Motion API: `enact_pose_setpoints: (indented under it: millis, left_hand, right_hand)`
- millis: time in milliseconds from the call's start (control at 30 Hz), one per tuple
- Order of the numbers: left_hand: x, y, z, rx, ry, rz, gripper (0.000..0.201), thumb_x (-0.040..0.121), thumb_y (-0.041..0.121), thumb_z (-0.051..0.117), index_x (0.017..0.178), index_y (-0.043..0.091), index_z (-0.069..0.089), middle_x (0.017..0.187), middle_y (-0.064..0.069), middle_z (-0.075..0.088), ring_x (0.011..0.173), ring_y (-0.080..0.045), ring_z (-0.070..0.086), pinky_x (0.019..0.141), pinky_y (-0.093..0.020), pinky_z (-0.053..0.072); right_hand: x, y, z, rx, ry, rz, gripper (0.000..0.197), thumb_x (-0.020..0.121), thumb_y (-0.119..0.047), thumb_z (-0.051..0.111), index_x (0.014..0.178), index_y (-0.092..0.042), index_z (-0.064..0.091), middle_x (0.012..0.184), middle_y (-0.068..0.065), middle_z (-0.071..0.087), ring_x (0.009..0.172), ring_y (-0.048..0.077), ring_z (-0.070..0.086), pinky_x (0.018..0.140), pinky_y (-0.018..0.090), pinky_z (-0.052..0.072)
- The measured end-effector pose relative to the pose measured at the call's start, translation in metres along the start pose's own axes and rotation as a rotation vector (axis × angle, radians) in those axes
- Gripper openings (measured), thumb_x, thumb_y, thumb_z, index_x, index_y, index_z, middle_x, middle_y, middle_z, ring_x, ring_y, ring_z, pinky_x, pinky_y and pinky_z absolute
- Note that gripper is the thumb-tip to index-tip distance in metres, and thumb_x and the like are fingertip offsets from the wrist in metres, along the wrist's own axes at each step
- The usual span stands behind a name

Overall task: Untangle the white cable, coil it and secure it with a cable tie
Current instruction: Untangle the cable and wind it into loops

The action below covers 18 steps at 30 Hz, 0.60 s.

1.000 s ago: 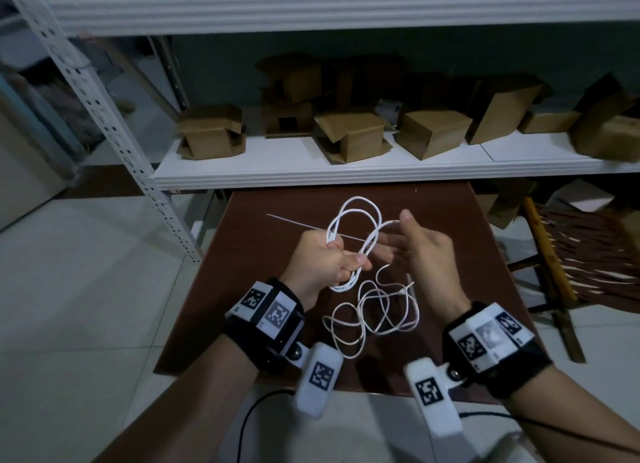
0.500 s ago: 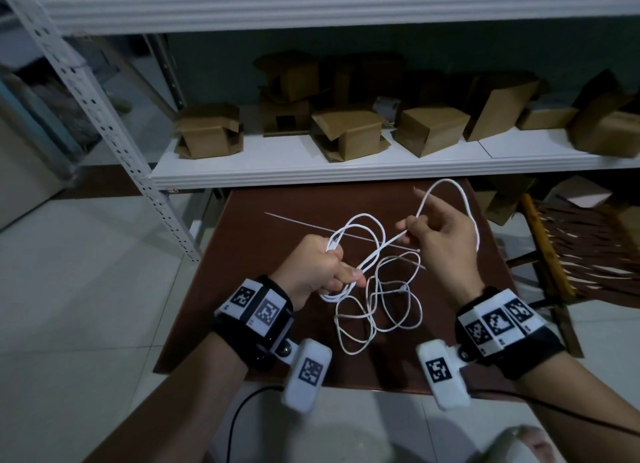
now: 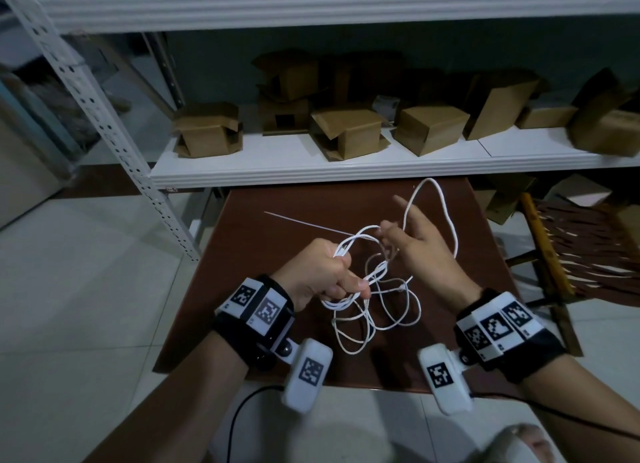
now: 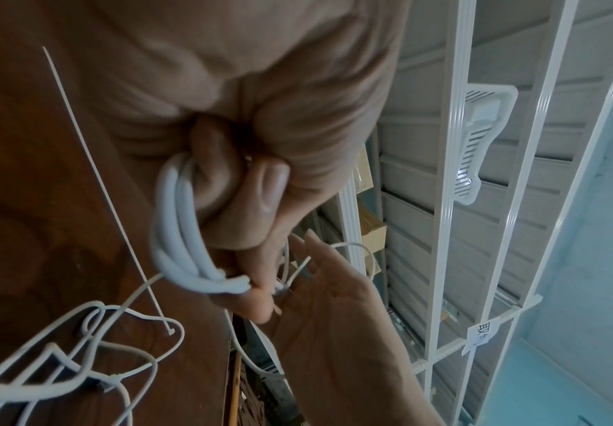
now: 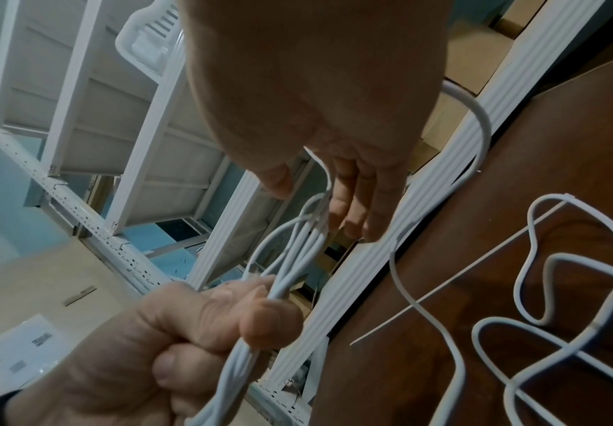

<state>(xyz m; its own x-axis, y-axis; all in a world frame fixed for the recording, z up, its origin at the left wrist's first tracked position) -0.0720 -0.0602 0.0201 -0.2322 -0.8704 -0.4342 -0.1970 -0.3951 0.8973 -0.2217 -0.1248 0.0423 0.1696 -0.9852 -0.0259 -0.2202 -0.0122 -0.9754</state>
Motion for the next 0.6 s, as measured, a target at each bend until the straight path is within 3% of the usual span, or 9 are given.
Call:
enact_pose_setpoints:
  millis: [133, 200, 267, 367, 467, 533, 600]
  left_hand:
    - [0.001, -0.001, 0.007, 0.032, -0.049, -0.001, 0.062, 0.088, -0.015, 0.066, 0.067, 0.026, 0.024, 0.08, -0.021, 0.076, 0.038, -0.007, 0.03, 0.037, -0.018, 0.018]
    - [0.0, -0.002, 0.007, 0.045, -0.053, -0.002, 0.06, 0.088, -0.015, 0.066, 0.066, 0.025, 0.027, 0.079, -0.021, 0.076, 0.038, -0.007, 0.031, 0.037, -0.017, 0.018]
    - [0.0, -0.001, 0.008, 0.033, -0.054, 0.005, 0.059, 0.087, -0.016, 0.067, 0.064, 0.024, 0.031, 0.08, -0.023, 0.076, 0.04, -0.007, 0.031, 0.037, -0.017, 0.019]
    - [0.0, 0.002, 0.011, 0.015, -0.071, 0.03, 0.061, 0.087, -0.014, 0.069, 0.07, 0.026, 0.026, 0.081, -0.024, 0.076, 0.044, -0.009, 0.028, 0.038, -0.018, 0.018]
    - [-0.001, 0.004, 0.012, 0.026, -0.054, 0.046, 0.06, 0.087, -0.011, 0.071, 0.068, 0.026, 0.028, 0.084, -0.029, 0.076, 0.045, -0.011, 0.031, 0.038, -0.017, 0.02]
    - [-0.001, 0.006, 0.009, 0.034, -0.001, 0.036, 0.046, 0.09, -0.006, 0.069, 0.066, 0.021, 0.04, 0.088, -0.035, 0.075, 0.039, -0.01, 0.036, 0.036, -0.017, 0.024]
    - [-0.003, 0.008, 0.004, 0.035, 0.065, 0.0, 0.021, 0.094, 0.005, 0.065, 0.076, 0.011, 0.055, 0.092, -0.037, 0.074, 0.037, -0.009, 0.037, 0.036, -0.018, 0.024]
  right_hand:
    - [-0.008, 0.003, 0.014, 0.14, -0.1, 0.118, 0.031, 0.107, -0.024, 0.057, 0.135, -0.011, 0.054, 0.086, 0.014, 0.069, 0.073, 0.021, 0.071, 0.069, 0.035, 0.057]
    - [-0.011, 0.002, 0.018, 0.184, -0.161, 0.152, 0.026, 0.109, -0.024, 0.053, 0.121, -0.004, 0.063, 0.073, 0.015, 0.068, 0.061, 0.024, 0.068, 0.059, 0.031, 0.056]
    - [-0.012, 0.001, 0.018, 0.137, -0.185, 0.14, 0.029, 0.11, -0.025, 0.05, 0.109, -0.001, 0.067, 0.059, 0.009, 0.057, 0.051, 0.022, 0.06, 0.05, 0.025, 0.048]
    - [-0.01, 0.005, 0.023, 0.159, -0.209, 0.147, 0.031, 0.11, -0.026, 0.05, 0.106, 0.0, 0.066, 0.055, -0.001, 0.043, 0.05, 0.016, 0.043, 0.047, 0.023, 0.039]
    - [-0.009, 0.009, 0.026, 0.137, -0.216, 0.159, 0.027, 0.109, -0.031, 0.053, 0.101, -0.007, 0.064, 0.058, -0.007, 0.045, 0.053, 0.01, 0.043, 0.052, 0.025, 0.038]
    - [-0.011, 0.008, 0.027, 0.114, -0.237, 0.166, 0.037, 0.108, -0.038, 0.051, 0.093, -0.007, 0.063, 0.059, -0.004, 0.048, 0.055, 0.013, 0.044, 0.054, 0.027, 0.036]
    - [-0.012, 0.008, 0.027, 0.071, -0.257, 0.171, 0.056, 0.109, -0.046, 0.046, 0.094, 0.003, 0.068, 0.062, 0.004, 0.051, 0.054, 0.016, 0.045, 0.052, 0.027, 0.036]
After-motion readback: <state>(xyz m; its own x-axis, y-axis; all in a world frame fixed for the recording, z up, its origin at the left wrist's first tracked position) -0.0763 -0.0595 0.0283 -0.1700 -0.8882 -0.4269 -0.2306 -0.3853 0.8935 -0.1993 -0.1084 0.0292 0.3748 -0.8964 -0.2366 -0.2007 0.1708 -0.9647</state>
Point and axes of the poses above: each hand's wrist, its own x-axis towards the middle knuckle, its own z-axis out of the palm, y = z × x, the point moved 10 cm from there along x, towards the middle knuckle
